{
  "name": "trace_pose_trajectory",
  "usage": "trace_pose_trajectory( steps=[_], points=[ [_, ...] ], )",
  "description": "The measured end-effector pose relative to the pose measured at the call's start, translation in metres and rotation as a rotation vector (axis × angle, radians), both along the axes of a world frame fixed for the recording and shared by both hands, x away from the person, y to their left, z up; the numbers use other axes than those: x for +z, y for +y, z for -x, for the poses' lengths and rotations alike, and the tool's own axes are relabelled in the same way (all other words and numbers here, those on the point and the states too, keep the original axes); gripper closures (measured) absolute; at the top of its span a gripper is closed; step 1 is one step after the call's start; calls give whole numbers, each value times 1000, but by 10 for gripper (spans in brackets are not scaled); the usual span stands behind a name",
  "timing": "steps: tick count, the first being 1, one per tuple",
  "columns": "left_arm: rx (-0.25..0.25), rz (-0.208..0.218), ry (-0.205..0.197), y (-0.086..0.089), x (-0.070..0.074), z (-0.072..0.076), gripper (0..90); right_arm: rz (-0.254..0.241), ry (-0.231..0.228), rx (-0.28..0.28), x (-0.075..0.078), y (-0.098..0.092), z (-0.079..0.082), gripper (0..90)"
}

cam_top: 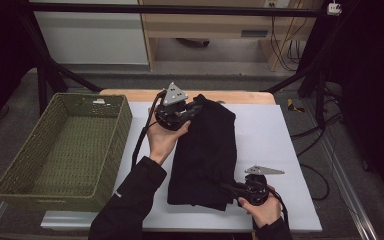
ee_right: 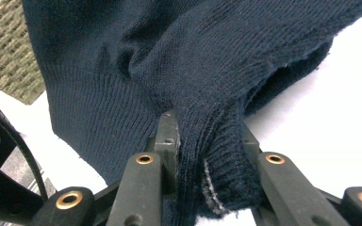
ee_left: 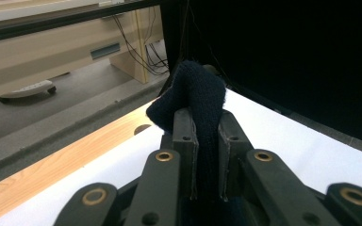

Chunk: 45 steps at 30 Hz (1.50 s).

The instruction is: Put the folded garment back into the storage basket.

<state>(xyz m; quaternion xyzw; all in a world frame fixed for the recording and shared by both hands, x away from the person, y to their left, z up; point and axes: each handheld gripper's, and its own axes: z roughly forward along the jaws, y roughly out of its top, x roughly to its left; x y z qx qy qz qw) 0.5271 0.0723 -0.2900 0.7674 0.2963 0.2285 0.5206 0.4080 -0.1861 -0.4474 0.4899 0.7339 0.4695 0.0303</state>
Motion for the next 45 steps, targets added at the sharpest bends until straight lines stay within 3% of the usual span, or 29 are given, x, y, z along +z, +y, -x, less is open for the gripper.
trace_pose_trajectory(
  steps=[13, 22, 30, 35, 45],
  points=[
    [13, -10, -29, 14, 21, 4, 803, -38, -48, 14, 13, 14, -2, 711],
    [30, -37, -43, 23, 33, 5, 803, -45, -72, 32, 23, 24, -4, 710],
    [48, -36, -48, 33, 42, 5, 803, -52, -96, 52, 31, 34, -6, 710],
    [65, -46, -67, 41, 48, 7, 804, -60, -99, 59, 33, 42, -8, 710],
    [89, -54, -69, 54, 58, 14, 814, -98, -92, 84, 38, 53, -11, 709]
  ],
)
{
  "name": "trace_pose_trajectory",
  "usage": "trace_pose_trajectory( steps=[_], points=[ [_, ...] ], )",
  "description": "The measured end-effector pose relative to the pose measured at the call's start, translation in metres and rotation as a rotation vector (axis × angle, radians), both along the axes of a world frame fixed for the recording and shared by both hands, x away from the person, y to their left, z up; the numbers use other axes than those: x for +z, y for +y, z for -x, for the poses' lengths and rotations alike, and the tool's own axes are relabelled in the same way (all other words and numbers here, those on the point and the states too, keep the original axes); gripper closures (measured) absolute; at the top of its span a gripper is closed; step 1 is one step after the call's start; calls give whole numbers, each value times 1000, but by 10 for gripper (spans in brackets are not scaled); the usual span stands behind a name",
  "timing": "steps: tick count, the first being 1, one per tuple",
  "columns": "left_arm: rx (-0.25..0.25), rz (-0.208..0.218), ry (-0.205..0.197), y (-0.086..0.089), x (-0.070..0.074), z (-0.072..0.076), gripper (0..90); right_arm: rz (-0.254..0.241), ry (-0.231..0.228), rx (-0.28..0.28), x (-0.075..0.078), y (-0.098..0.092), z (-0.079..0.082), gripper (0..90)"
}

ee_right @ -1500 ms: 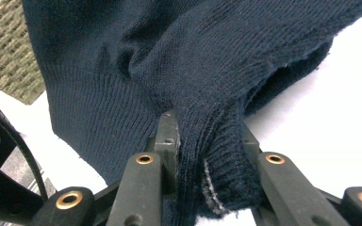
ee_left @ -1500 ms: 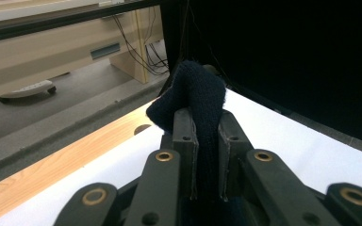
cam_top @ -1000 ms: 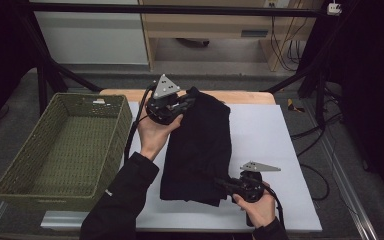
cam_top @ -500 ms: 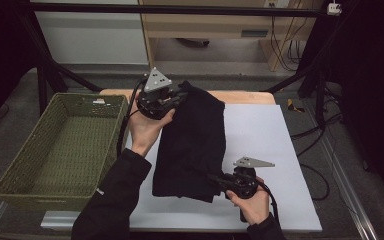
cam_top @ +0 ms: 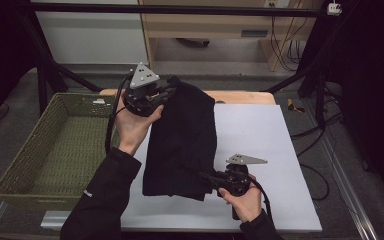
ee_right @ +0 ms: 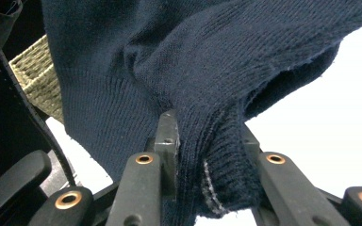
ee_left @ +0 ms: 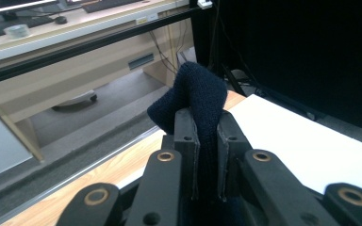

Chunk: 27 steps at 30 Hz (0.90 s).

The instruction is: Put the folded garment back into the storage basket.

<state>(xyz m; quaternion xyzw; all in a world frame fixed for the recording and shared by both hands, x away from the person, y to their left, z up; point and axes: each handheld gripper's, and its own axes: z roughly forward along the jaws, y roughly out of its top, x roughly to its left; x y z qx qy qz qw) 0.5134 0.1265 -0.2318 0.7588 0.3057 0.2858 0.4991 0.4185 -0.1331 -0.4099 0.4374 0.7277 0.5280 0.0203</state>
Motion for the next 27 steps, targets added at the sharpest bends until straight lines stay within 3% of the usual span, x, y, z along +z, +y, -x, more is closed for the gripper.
trace_pose_trajectory(
  steps=[17, 27],
  points=[
    [40, -30, -13, 23, 20, 5, 816, -29, -21, 32, 10, 21, -3, 709],
    [89, -49, -34, 48, 33, 10, 816, -70, -33, 57, 15, 44, -8, 707]
  ],
)
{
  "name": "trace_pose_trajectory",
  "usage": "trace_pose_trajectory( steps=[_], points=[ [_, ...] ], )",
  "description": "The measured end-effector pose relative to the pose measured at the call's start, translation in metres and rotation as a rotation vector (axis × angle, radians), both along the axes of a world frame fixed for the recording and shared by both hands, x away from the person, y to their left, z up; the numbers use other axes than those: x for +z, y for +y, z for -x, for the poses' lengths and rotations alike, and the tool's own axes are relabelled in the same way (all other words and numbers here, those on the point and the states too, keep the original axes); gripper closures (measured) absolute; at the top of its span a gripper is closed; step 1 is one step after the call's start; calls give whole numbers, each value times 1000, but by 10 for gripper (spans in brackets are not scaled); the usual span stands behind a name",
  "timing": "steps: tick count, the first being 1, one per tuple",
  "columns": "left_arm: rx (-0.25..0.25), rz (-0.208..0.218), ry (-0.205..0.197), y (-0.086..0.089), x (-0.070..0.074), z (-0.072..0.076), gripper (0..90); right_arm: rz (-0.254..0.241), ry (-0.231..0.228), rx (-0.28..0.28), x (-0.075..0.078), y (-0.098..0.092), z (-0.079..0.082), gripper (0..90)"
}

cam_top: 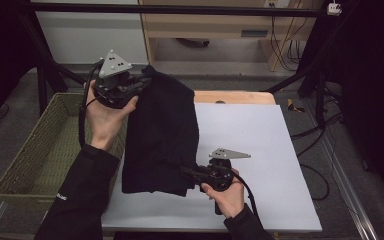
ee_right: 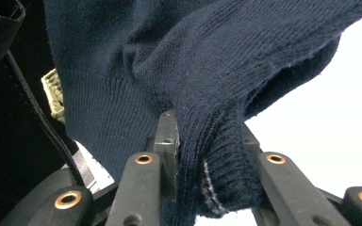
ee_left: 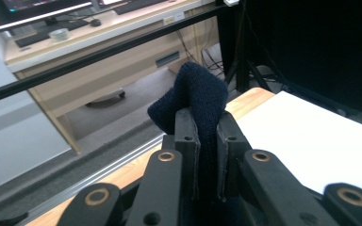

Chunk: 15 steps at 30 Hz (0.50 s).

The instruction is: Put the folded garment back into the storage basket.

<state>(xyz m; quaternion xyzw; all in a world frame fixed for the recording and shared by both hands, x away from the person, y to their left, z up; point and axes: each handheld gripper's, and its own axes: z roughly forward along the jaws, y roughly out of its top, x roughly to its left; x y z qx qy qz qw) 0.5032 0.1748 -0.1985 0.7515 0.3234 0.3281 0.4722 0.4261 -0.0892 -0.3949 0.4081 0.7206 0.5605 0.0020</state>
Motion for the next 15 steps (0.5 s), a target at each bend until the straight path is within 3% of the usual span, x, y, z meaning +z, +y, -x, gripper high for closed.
trace_pose_trajectory(
  steps=[15],
  points=[
    [59, -7, -11, 31, 8, 3, 816, -21, -19, 48, 4, 41, -6, 707]
  ],
)
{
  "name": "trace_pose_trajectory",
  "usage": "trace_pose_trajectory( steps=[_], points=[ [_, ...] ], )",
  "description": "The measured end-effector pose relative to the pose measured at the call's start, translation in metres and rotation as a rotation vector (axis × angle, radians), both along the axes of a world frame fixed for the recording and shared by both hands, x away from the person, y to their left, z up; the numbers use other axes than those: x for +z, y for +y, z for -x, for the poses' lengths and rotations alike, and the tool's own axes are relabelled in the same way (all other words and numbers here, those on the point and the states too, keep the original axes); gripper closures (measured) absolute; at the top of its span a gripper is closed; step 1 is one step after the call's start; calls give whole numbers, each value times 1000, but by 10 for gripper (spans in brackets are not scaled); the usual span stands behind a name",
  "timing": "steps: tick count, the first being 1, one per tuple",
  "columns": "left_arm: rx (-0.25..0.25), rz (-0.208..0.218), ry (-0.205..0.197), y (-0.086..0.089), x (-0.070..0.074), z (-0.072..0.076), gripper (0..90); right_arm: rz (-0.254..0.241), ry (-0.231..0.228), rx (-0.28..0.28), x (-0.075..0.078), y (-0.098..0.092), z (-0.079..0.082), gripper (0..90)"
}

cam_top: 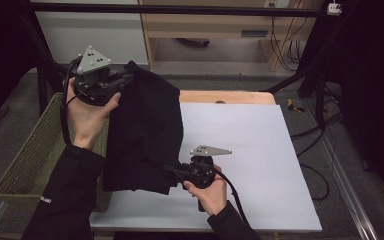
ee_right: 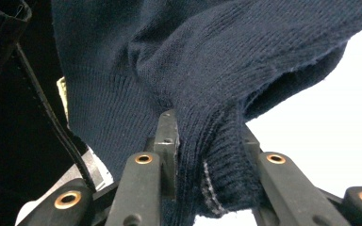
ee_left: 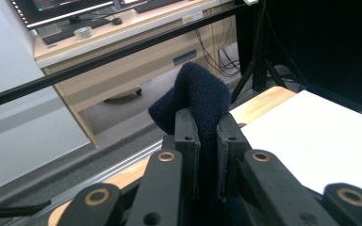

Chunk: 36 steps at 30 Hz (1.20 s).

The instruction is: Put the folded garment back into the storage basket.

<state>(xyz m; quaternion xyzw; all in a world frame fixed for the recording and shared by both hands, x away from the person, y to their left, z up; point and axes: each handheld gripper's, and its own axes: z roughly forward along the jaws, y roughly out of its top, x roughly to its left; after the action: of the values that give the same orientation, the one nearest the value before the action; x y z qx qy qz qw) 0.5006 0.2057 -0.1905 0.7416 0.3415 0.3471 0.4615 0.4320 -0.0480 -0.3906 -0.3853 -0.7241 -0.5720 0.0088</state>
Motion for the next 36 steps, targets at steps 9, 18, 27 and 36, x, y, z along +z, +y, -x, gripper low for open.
trace_pose_trajectory(
  steps=[9, 18, 27, 36],
  points=[
    [48, 7, 2, 18, 4, -3, 816, -15, -3, 12, 4, 23, -5, 707],
    [104, 10, -13, 42, 13, -2, 816, -44, -21, 26, 9, 49, -8, 707],
    [134, 15, -21, 59, 18, -5, 816, -58, -32, 39, 14, 68, -11, 707],
    [166, 10, -22, 77, 18, -7, 816, -68, -32, 39, 13, 94, -14, 706]
  ],
)
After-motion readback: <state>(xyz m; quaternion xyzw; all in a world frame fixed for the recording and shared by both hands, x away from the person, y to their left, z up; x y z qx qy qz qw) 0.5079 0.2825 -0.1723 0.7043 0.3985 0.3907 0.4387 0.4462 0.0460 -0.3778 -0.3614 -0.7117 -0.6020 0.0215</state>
